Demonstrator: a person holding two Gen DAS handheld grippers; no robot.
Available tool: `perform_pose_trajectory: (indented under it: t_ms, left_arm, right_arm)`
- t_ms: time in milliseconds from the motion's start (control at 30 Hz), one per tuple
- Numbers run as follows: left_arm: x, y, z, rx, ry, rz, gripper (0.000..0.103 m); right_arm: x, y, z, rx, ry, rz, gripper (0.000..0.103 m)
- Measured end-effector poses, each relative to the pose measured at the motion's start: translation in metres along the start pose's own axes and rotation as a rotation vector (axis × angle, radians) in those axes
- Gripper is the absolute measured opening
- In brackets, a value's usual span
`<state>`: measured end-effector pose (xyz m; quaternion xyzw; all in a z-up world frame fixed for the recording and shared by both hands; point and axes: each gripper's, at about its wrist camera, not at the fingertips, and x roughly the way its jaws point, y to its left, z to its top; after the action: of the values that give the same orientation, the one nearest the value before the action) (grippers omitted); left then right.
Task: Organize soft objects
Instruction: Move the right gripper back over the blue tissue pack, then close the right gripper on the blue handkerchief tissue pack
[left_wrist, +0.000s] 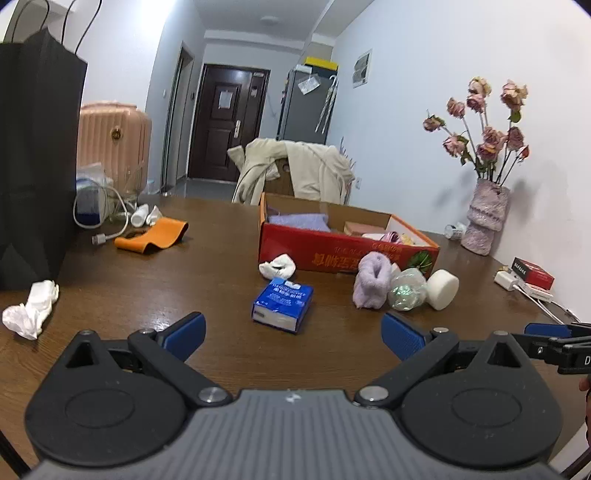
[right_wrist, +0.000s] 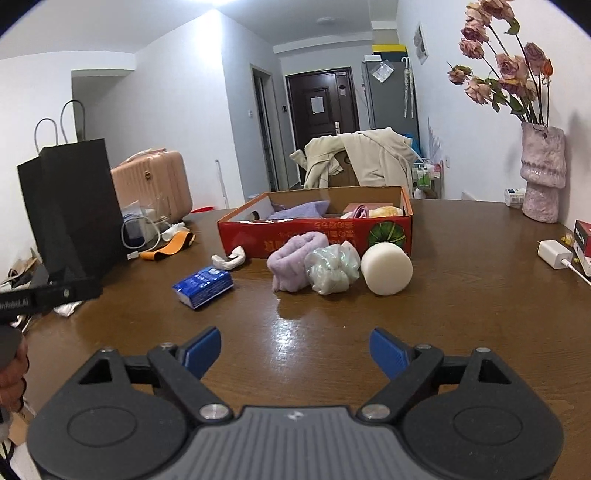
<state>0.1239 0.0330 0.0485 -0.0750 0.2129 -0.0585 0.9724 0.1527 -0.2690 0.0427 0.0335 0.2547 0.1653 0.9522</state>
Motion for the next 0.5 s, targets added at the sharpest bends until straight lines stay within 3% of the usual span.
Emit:
perform_pose_trajectory:
  t_ms: [367,500]
  left_arm:
    - [0.091,0.010,0.005,0.002,0.126,0.015,0.102]
    - [0.130,0.008,0.009,0.052,0.167,0.021,0.089]
  right_arm:
    - [0.049,-0.006,0.011,0.033,0.058,0.009,0.086]
    - [0.070,-0.004,0.018,0.033,0.075,0.020,0.084]
